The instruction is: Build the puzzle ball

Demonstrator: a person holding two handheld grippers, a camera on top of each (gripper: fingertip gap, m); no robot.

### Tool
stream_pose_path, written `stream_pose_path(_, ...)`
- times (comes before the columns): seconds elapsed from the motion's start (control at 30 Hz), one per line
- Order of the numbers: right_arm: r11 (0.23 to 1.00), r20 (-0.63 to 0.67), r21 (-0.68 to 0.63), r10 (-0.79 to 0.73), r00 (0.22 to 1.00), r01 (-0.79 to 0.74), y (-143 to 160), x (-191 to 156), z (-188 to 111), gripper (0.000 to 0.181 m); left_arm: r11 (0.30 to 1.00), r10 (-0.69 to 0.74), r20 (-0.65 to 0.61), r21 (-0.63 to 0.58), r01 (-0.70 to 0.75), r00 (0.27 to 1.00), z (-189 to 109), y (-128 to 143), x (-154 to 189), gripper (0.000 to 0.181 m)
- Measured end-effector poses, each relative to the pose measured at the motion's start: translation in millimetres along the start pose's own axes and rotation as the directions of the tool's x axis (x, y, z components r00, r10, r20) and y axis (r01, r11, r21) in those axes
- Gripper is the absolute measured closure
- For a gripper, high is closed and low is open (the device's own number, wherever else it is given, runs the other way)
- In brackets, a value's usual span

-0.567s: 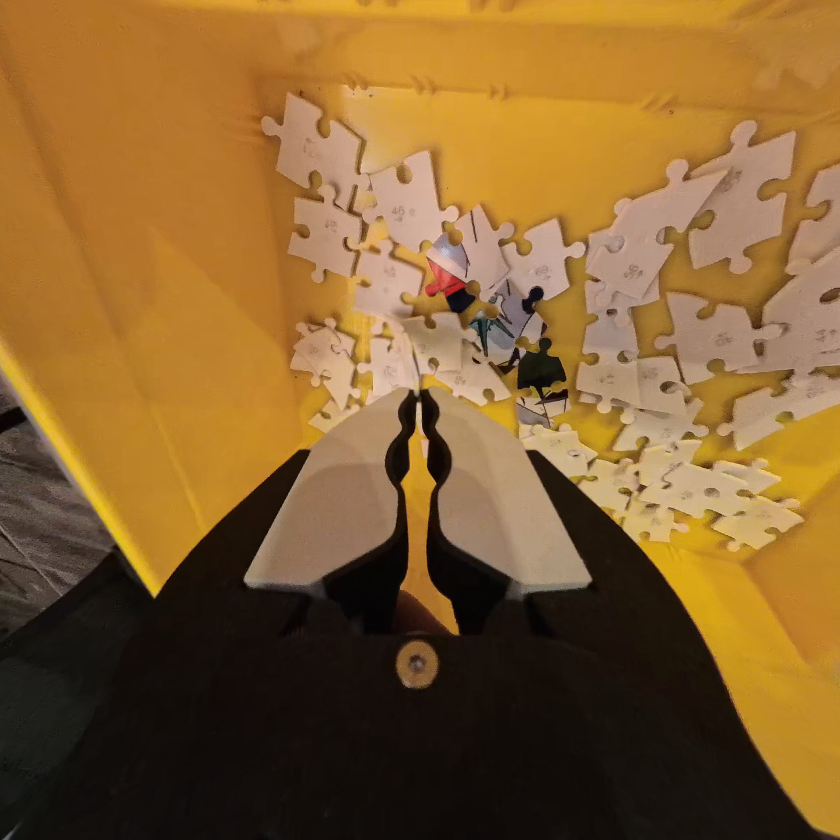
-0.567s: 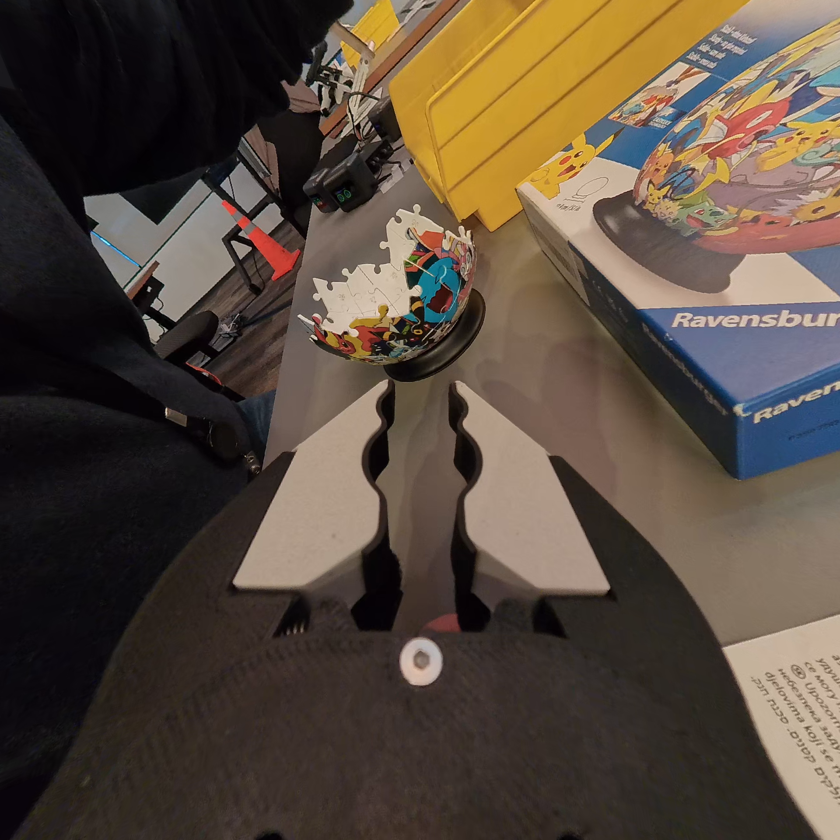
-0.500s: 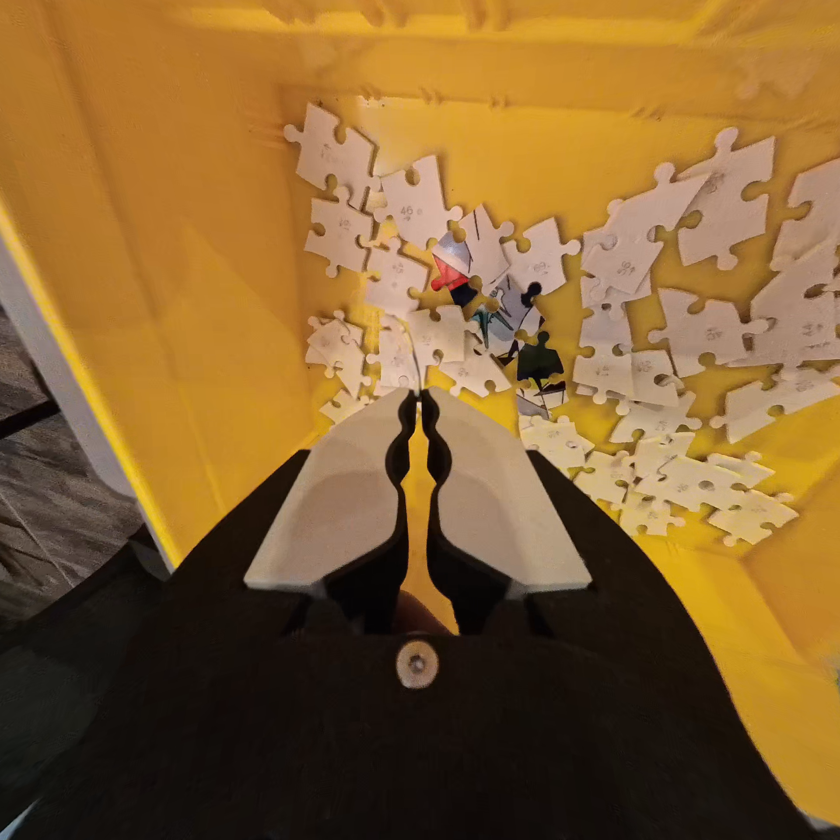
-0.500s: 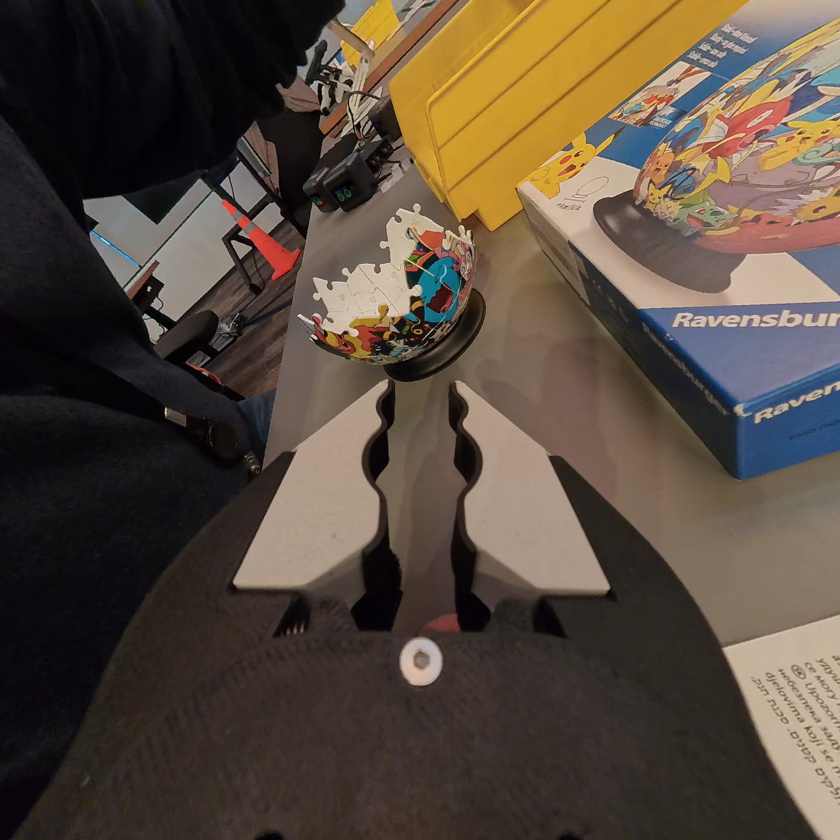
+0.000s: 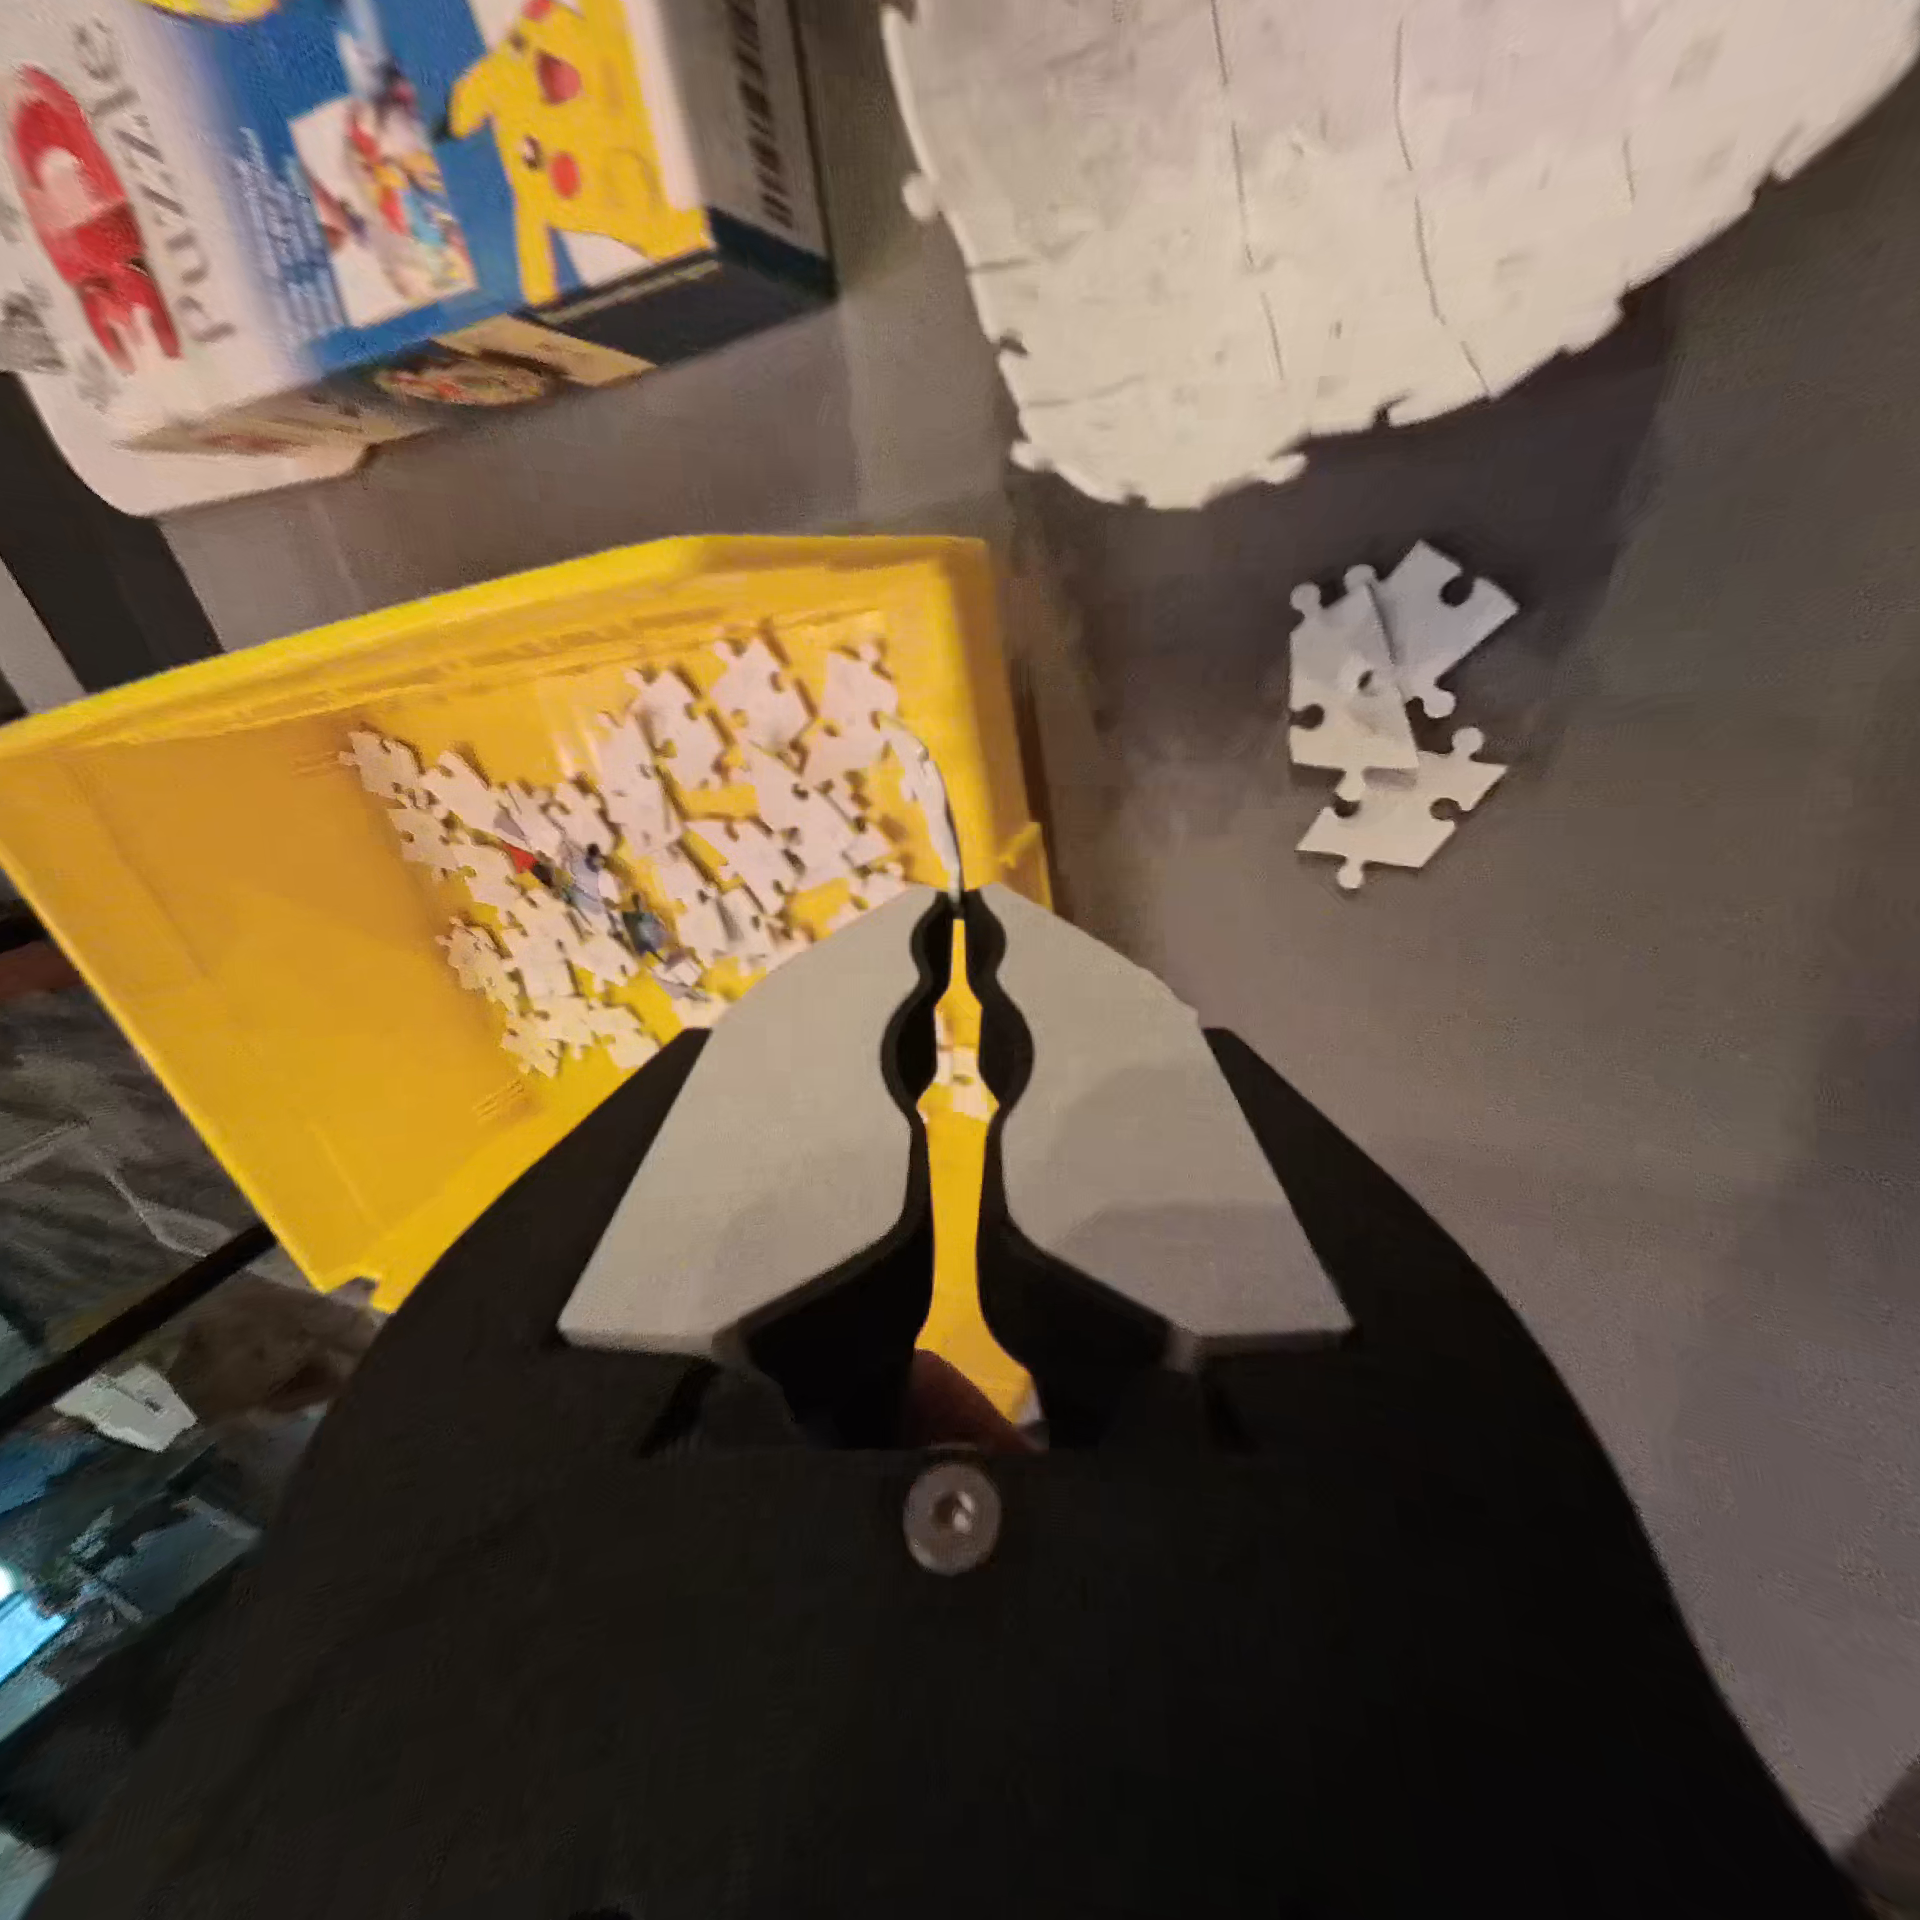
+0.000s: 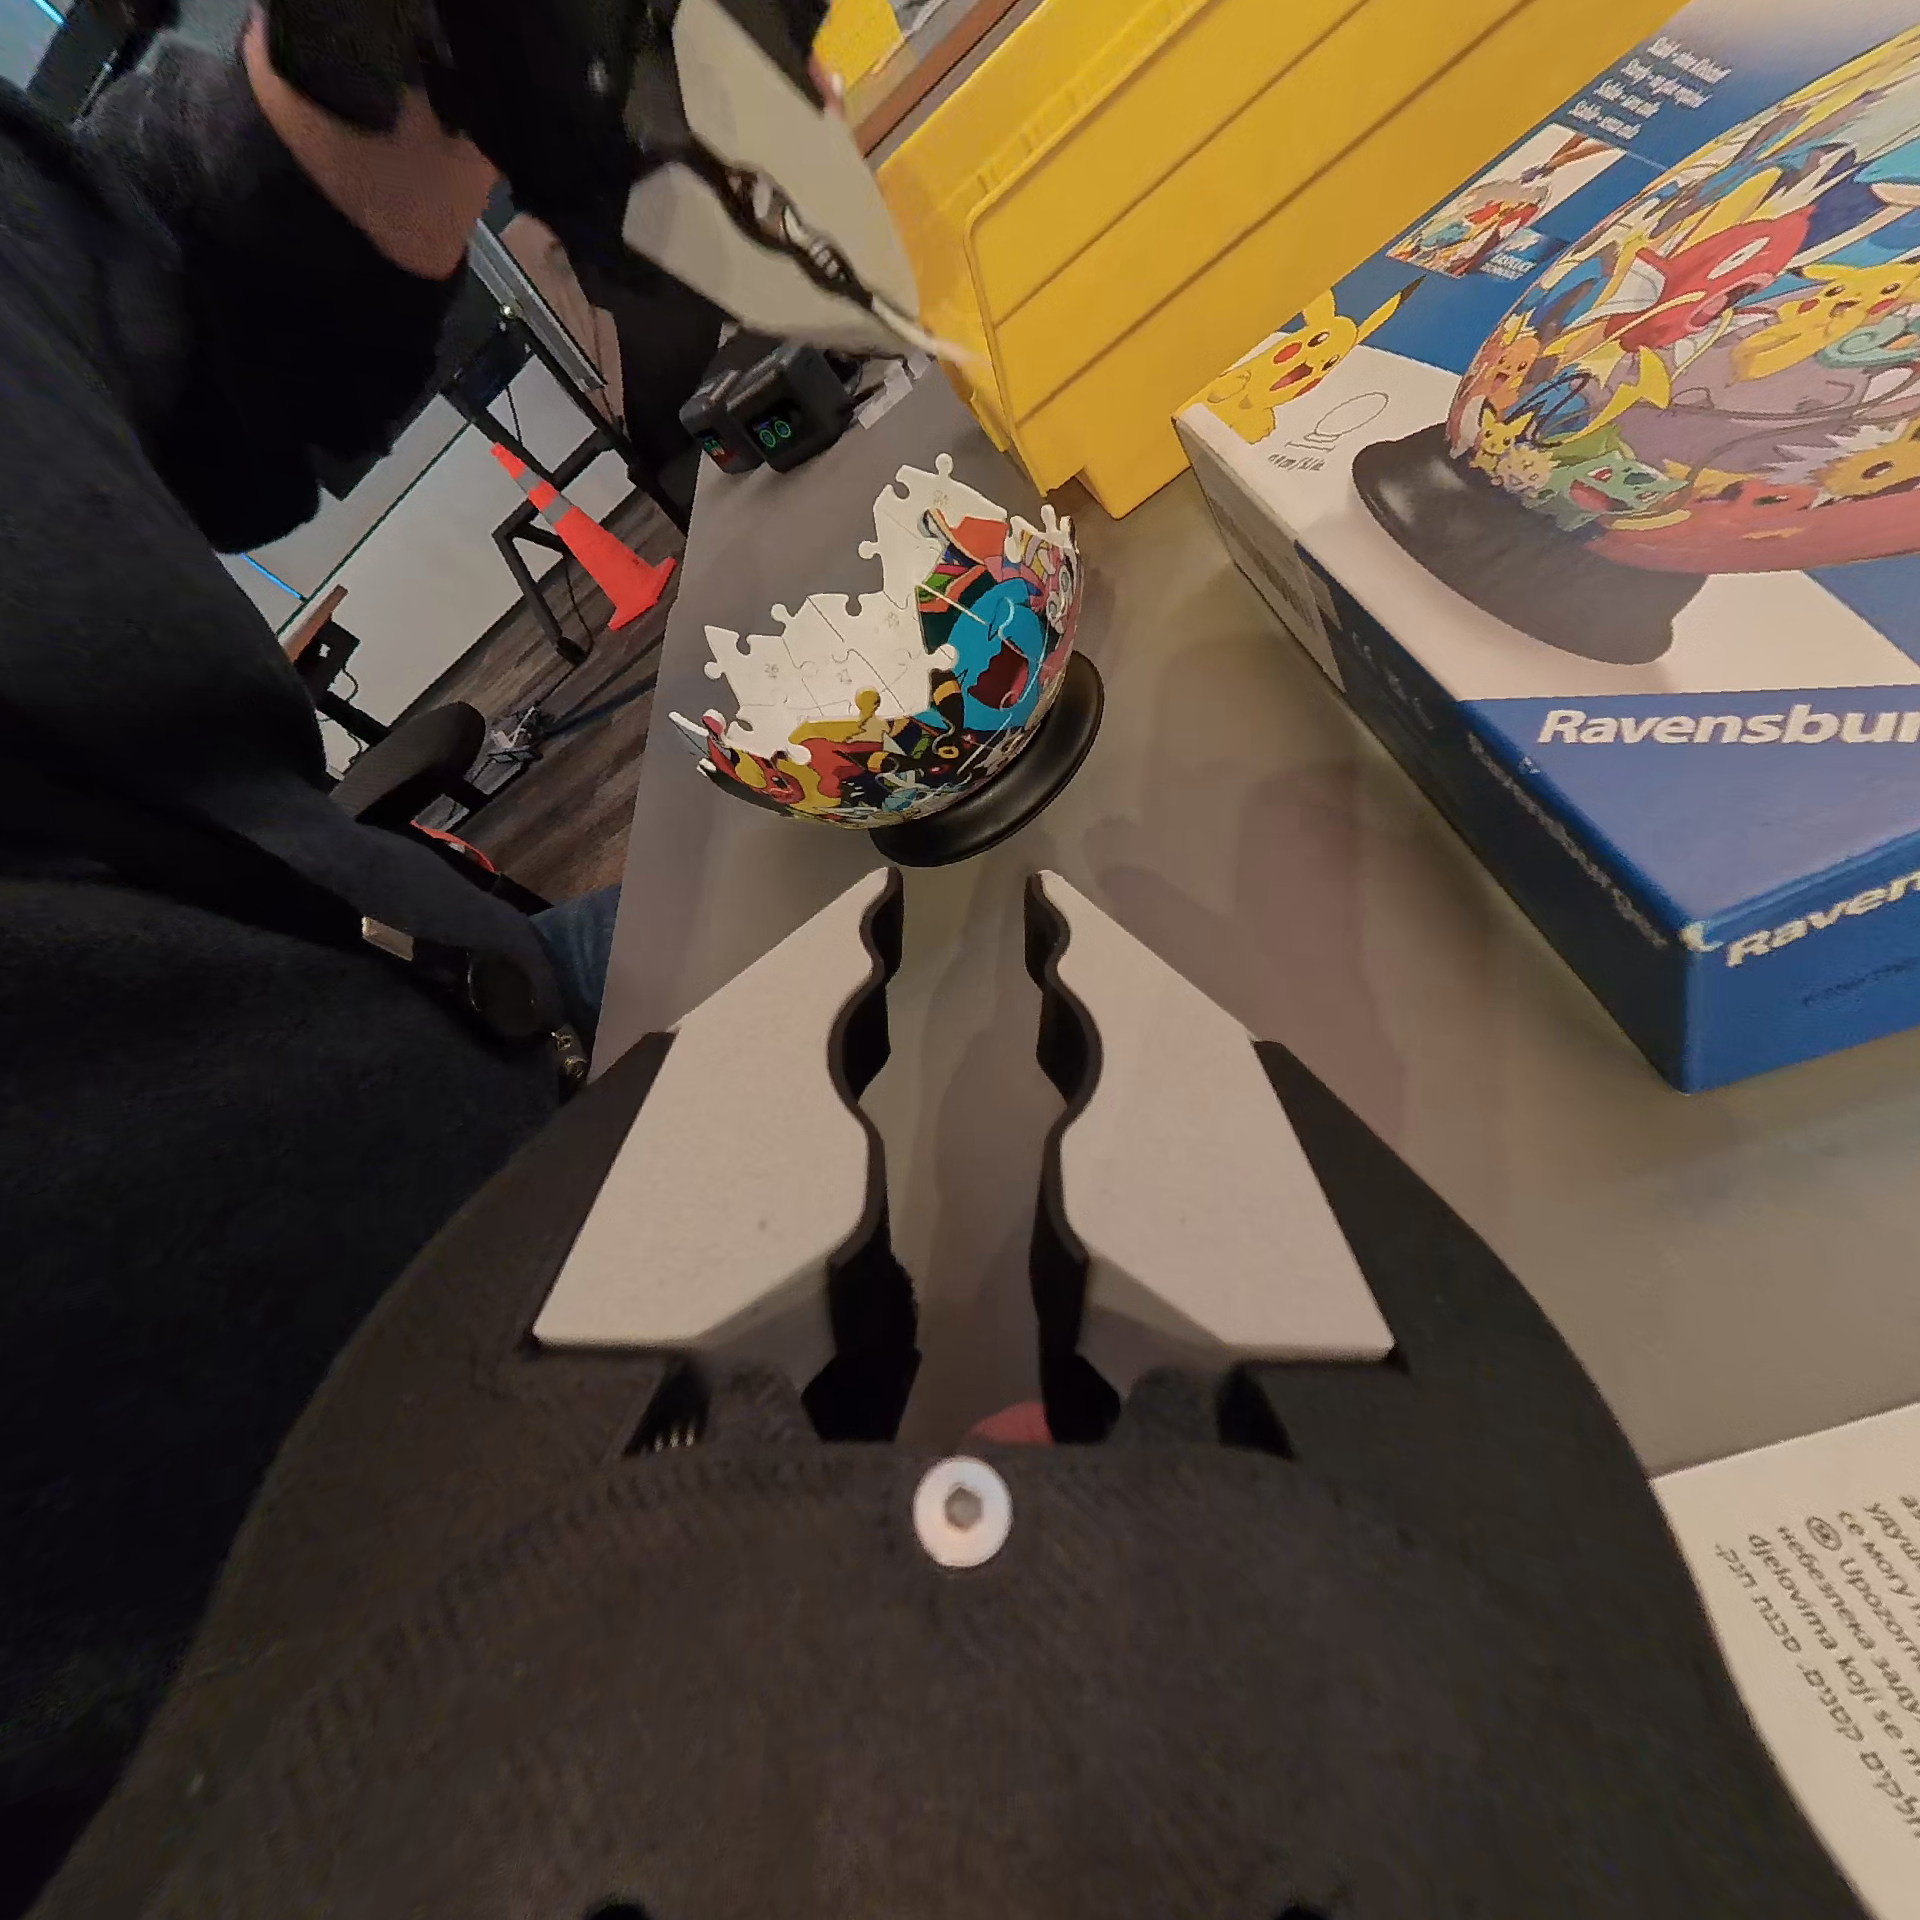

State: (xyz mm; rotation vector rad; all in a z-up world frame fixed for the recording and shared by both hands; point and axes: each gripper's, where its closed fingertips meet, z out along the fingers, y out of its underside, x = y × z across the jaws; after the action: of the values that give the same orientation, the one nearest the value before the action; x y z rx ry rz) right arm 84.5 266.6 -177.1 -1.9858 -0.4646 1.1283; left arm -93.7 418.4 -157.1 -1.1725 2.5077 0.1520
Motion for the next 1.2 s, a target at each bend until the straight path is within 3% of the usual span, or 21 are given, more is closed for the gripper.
stream_pose_path(0.03,1.000,-0.001,-0.002,-0.001,1.000,0.001,0.2,-0.1,0.1,0.159,1.000,-0.023,-0.020,-0.019,0.022,1.000,6.6,2.7,13.2,0.179)
stream_pose_path(0.23,1.000,-0.004,-0.005,-0.003,1.000,0.003,0.7,0.1,0.5,0.159,0.999,-0.043,-0.108,0.006,0.044,0.993,35.6,-5.1,77.4,0.179)
stream_pose_path(0.3,1.000,-0.004,-0.007,-0.003,1.000,0.003,0.8,0.0,0.6,0.159,1.000,-0.020,-0.105,-0.014,0.019,0.994,37.1,-2.8,82.4,0.174)
stream_pose_path(0.43,1.000,-0.004,-0.004,-0.004,1.000,0.004,0.6,-0.1,0.4,0.159,0.992,-0.069,-0.193,0.090,0.088,0.979,12.2,-11.9,75.0,0.158)
stream_pose_path(0.5,1.000,-0.003,-0.005,-0.004,1.000,0.004,0.6,-0.2,0.4,0.159,0.982,-0.103,-0.172,0.137,0.127,0.980,-5.8,-12.0,47.1,0.159)
stream_pose_path(0.6,1.000,0.001,-0.007,-0.004,1.000,0.004,0.8,-0.6,0.6,0.159,0.979,-0.162,0.007,0.126,0.160,0.987,-10.2,8.7,-31.8,0.158)
stream_pose_path(0.67,1.000,0.000,-0.009,-0.007,1.000,0.007,1.2,-0.8,0.8,0.159,0.966,-0.246,0.026,0.096,0.242,0.969,9.6,27.6,-77.9,0.147)
stream_pose_path(0.8,1.000,-0.001,-0.003,-0.009,1.000,0.009,0.6,-0.7,0.2,0.159,0.944,-0.331,0.035,0.021,0.330,0.943,72.4,63.0,-146.8,0.144)
stream_pose_path(0.97,1.000,0.011,0.006,-0.003,1.000,0.003,-0.7,-1.3,-0.8,0.159,0.947,-0.291,-0.070,-0.162,0.277,0.954,127.9,96.1,-154.1,0.140)
stream_pose_path(1.07,1.000,0.018,0.011,-0.001,1.000,0.001,-1.3,-1.7,-1.4,0.159,0.943,-0.327,-0.136,-0.117,0.312,0.935,132.0,88.3,-157.0,0.142)
stream_pose_path(1.2,1.000,0.023,0.017,-0.002,1.000,0.001,-1.9,-2.3,-2.1,0.159,0.952,-0.290,-0.165,-0.152,0.266,0.943,137.1,91.5,-155.6,0.165)
